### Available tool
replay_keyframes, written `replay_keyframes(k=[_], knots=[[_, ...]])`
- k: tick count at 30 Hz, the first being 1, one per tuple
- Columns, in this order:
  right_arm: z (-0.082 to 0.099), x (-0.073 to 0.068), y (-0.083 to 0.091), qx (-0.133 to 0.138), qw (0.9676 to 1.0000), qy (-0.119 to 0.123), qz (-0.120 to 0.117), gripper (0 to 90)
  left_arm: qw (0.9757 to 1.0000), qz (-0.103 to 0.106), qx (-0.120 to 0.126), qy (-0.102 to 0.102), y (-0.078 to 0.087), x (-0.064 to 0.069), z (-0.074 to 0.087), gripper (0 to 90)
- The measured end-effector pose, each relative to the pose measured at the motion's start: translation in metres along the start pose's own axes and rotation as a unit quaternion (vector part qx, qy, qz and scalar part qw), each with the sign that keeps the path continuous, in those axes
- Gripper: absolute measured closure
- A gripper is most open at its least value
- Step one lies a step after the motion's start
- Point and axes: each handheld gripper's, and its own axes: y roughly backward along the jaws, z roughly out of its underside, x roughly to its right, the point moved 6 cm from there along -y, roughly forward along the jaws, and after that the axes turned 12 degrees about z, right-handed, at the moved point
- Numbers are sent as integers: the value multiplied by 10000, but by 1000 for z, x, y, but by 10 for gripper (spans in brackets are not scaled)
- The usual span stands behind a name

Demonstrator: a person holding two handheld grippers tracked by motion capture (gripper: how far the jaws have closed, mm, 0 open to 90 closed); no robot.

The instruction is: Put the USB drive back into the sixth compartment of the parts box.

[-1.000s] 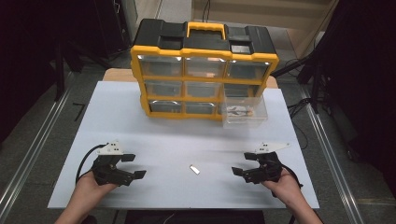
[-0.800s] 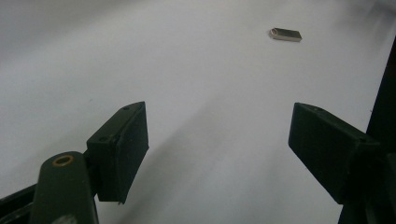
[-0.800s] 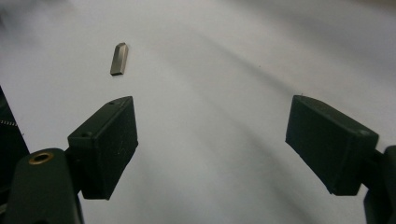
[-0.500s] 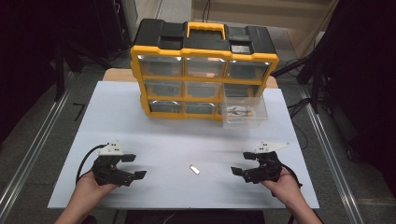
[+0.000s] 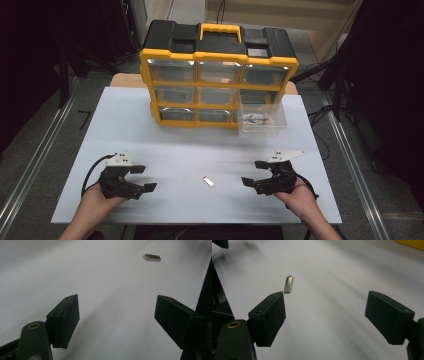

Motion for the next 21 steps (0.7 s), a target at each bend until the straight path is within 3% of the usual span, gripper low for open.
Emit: replay_keyframes(k=[21], knots=[[-24,-15,-18,-8,9997,259,-32,152,10000,20,-33,10,-1,0,1,214]])
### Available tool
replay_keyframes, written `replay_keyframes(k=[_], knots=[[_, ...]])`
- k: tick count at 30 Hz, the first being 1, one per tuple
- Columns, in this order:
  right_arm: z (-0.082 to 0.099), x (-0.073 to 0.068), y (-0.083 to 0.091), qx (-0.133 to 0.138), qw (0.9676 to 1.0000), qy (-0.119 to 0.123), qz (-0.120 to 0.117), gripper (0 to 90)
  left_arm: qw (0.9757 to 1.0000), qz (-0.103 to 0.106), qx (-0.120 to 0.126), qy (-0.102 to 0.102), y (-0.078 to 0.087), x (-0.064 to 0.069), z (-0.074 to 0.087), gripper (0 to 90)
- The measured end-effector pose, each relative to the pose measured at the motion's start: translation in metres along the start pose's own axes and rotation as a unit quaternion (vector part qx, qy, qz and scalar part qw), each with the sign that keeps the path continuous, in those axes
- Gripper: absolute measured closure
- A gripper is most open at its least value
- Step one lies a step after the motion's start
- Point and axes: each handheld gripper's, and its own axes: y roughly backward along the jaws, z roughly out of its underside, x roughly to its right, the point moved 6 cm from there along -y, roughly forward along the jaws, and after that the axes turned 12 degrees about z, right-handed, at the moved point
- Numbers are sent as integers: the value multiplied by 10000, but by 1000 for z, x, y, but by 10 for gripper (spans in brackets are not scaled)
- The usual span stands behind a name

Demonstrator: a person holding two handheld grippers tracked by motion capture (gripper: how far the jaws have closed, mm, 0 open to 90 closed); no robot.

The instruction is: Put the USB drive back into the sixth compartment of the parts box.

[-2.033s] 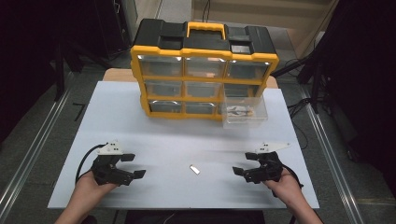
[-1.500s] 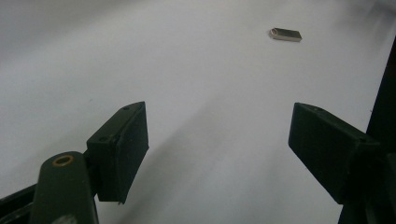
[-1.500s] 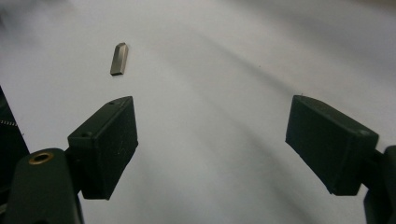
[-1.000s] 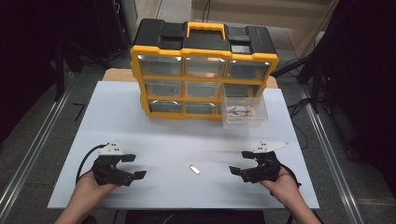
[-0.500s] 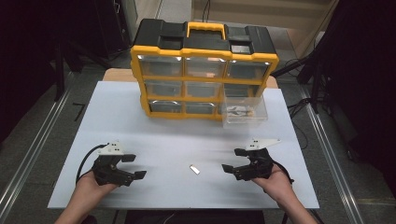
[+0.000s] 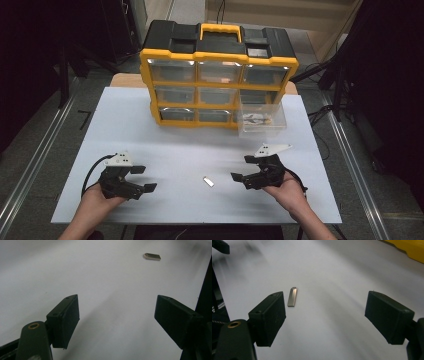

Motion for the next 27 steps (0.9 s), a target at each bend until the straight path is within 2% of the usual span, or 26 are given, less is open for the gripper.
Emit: replay_keyframes(k=[6,12,17,27], knots=[[-7,-7,-6,-4,9999,-3,-123,152,10000,1,-5,-6,0,0,0,214],[-13,-12,-14,-26,10000,-22,-72,152,10000,21,-4,-4,0,0,0,214],[-17,-16,-18,-27,9999,-38,-120,152,10000,36,-7,-3,0,0,0,214],[-24,-30,-31,-111,9997,88,-199,152,10000,41,-15,2,-1,0,1,214]])
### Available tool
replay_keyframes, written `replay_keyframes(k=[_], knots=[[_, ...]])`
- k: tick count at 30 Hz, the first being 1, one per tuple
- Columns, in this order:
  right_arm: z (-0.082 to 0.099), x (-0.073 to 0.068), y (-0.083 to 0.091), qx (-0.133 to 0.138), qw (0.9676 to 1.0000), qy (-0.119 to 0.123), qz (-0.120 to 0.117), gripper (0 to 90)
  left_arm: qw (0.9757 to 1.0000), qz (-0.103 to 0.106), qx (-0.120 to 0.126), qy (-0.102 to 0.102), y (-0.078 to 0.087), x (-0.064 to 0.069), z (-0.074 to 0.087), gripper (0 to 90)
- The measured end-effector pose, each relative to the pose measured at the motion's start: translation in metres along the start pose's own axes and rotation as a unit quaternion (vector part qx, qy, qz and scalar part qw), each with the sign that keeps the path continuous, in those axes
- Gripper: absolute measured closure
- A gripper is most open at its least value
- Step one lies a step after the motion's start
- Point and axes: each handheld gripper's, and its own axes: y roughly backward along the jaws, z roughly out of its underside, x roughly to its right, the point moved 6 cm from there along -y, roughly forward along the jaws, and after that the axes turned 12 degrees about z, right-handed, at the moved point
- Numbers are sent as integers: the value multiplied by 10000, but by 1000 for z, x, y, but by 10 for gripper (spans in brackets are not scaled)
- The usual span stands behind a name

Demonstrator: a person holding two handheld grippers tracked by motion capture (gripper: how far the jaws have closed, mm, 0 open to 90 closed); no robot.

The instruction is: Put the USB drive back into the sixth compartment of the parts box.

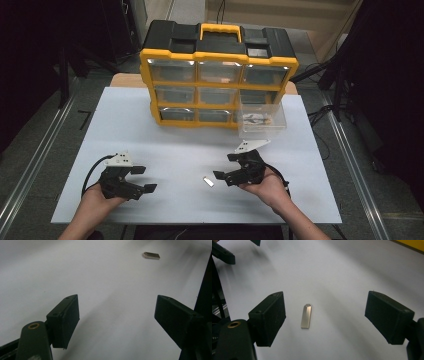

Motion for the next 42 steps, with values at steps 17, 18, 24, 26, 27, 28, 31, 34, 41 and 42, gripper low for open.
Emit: replay_keyframes(k=[17,18,24,26,27,28,31,34,41,42], knots=[[-20,-22,-18,-60,9995,142,-284,154,10000,-15,2,-14,1,1,0,214],[-21,-22,-19,-66,9995,135,-279,153,10000,-8,6,-15,1,1,0,214],[-19,-24,-24,-142,9994,184,-261,154,10000,12,0,-21,0,1,0,214],[-18,-24,-24,-171,9994,176,-260,157,10000,10,-6,-20,0,1,0,214],[-17,-24,-25,-192,9993,169,-264,156,10000,12,-14,-20,0,1,0,214],[-16,-24,-26,-205,9993,181,-256,157,10000,7,-23,-22,0,1,0,214],[-11,-25,-29,-315,9990,222,-233,157,10000,13,-29,-29,0,1,0,214],[-8,-26,-32,-409,9985,323,-189,158,10000,14,-55,-31,0,1,1,214],[-2,-29,-37,-602,9972,424,-147,205,10000,29,-53,-32,-1,2,1,214],[-1,-29,-37,-650,9969,408,-149,206,10000,29,-48,-36,-1,2,1,214]])
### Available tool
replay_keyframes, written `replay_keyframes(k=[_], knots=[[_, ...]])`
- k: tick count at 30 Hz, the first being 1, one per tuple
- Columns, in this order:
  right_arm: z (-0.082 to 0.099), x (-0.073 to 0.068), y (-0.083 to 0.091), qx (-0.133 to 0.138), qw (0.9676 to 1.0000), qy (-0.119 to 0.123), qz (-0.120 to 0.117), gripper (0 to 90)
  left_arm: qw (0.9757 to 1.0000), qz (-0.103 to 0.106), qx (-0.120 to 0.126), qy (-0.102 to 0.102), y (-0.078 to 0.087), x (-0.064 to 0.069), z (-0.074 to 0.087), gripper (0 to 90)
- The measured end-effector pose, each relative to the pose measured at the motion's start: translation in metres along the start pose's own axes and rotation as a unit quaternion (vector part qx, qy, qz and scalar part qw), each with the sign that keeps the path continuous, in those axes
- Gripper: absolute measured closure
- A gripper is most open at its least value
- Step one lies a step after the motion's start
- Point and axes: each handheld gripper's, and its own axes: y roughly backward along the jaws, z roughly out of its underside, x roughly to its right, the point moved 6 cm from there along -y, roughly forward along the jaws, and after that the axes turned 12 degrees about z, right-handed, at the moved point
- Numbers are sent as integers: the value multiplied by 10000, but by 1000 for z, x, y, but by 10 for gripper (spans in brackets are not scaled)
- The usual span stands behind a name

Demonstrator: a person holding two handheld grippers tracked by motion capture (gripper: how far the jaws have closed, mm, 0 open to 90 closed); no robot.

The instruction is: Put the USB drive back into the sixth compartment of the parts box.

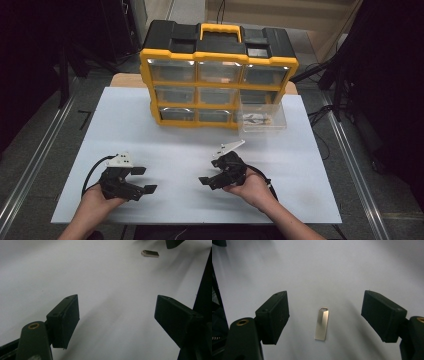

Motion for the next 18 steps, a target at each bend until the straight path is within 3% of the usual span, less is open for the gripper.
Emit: replay_keyframes(k=[8,12,18], knots=[[7,-4,-8,-257,9996,128,80,237,10000,-8,-27,1,0,0,0,214],[11,-4,-12,-422,9989,169,133,314,10000,-9,-34,-1,0,0,0,214],[12,-4,-12,-425,9984,186,331,436,10000,-15,-51,-7,0,0,1,214]])
